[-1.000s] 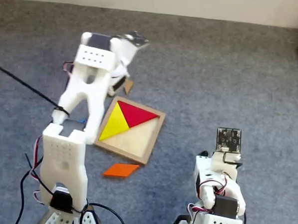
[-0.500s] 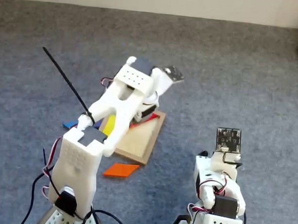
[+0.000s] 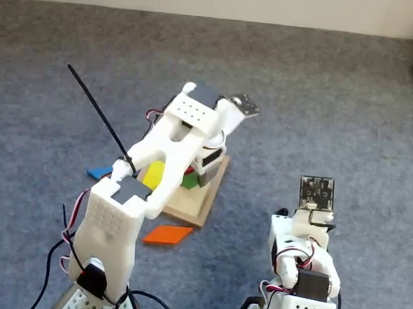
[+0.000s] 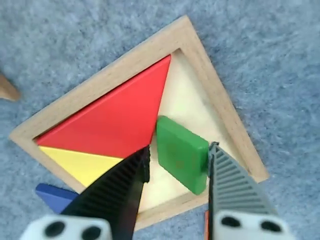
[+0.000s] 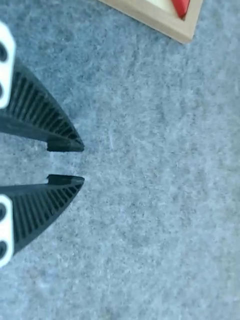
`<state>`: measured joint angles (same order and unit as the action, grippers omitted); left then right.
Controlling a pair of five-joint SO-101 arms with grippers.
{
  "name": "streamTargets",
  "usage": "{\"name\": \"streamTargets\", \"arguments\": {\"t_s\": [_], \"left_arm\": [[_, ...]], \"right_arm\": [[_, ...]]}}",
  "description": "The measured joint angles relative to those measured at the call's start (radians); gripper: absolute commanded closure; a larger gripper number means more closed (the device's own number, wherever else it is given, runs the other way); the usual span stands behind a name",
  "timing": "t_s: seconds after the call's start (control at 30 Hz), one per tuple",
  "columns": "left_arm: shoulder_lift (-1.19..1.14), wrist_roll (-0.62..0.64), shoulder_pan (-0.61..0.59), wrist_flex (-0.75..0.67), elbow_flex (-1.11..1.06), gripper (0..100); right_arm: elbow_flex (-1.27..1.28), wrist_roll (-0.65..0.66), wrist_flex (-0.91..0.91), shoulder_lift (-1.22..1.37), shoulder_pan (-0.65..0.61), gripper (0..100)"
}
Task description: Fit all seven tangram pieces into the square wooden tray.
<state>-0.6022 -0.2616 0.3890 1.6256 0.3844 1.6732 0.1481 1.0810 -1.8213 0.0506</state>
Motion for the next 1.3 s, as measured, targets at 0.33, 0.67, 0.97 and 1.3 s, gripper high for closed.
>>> {"name": "streamTargets", "arguments": {"t_s": [0.33, 0.67, 0.97, 1.3], "left_arm": [[0.000, 0.002, -0.003, 0.069, 0.071, 80], [0.012, 0.003, -0.003, 0.101, 0.155, 80], [0.155, 0.028, -0.121, 0.101, 0.157, 80], [0.138, 0.124, -0.292, -0.147, 0.133, 80]], "right_arm": [[0.000, 0.000, 0.000, 0.000, 0.003, 90.7], [0.000, 0.000, 0.000, 0.000, 0.003, 90.7], [0.000, 0.000, 0.000, 0.000, 0.003, 90.7], [0.000, 0.000, 0.000, 0.000, 0.003, 90.7]]}}
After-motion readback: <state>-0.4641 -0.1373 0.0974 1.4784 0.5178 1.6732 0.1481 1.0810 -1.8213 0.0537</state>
